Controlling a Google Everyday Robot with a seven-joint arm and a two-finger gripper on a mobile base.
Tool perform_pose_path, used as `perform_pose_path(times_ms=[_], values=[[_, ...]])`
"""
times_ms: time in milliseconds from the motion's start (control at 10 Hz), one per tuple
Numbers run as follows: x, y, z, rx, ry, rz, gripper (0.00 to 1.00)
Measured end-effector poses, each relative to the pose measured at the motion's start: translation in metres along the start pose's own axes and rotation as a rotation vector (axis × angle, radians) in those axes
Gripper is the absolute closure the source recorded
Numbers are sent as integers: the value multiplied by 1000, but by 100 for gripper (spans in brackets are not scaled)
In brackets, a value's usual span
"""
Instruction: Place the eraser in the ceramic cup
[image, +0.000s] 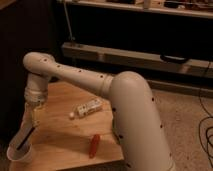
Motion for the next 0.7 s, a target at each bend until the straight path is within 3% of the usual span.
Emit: perform_pose_path(times_ms=[100, 400, 700], values=[[-1, 0, 2, 3, 6, 10, 99], [-1, 3, 7, 1, 25, 38, 100], [-6, 3, 5, -31, 3, 60, 100]])
